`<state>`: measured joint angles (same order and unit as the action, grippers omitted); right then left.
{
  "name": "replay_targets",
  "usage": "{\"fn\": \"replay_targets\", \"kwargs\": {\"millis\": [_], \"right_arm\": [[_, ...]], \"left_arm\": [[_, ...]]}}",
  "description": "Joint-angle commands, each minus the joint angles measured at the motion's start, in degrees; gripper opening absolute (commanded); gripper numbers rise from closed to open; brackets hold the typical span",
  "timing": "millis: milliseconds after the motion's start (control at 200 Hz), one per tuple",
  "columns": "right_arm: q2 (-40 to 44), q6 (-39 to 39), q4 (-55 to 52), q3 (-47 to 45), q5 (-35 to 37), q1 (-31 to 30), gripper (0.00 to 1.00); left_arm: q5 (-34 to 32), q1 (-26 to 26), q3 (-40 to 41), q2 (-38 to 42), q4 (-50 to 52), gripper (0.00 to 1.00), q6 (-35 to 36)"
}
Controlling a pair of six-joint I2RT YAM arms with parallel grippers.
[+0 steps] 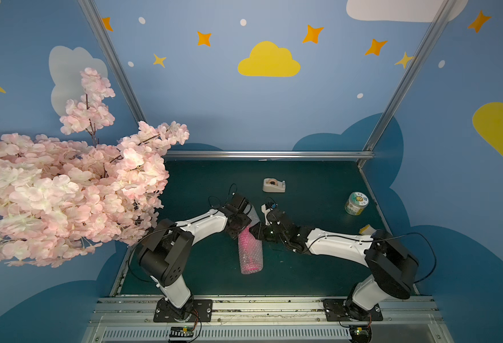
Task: Wrap wine glasses in bubble wrap
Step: Stick the tape on the bubble wrap.
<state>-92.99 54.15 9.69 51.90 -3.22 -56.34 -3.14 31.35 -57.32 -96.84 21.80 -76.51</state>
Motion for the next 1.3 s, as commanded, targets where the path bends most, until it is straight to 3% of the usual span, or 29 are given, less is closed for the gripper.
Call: {"fn": "replay_targets", "kwargs": {"millis": [0,290,686,821,951,1297], "right_arm": [[-2.04,-1.46,-1.12,1.84,-1.25,-0.55,0.21],[-4.88,-1.59,-4.37,3.77,-2.21,-0.55,0.2],[5.13,-4.38,-9.15,2.26,1.36,0.57,0.27],[4.9,-4.65,-8.36,1.76,0.16,0.66,0.12],[1.83,-4.59,-6.4,2.55,-2.85,0.26,0.05],[-6.32,-2.56,-0.79,4.12,-7.4,-0.18,0.03]], "left_arm": [[0.19,0.19,-0.57,-0.76,2.06,0.65,0.57],[0.24,0.18,-1.03,-1.05,2.31,0.64,0.74],[0.34,0.09,-1.28,-1.53,2.34,0.64,0.98],[0.41,0.11,-1.62,-1.85,2.2,0.64,0.84],[0.37,0.1,-1.83,-2.04,2.35,0.63,0.84],[0.24,0.24,-1.57,-1.78,2.52,0.63,0.74]]}}
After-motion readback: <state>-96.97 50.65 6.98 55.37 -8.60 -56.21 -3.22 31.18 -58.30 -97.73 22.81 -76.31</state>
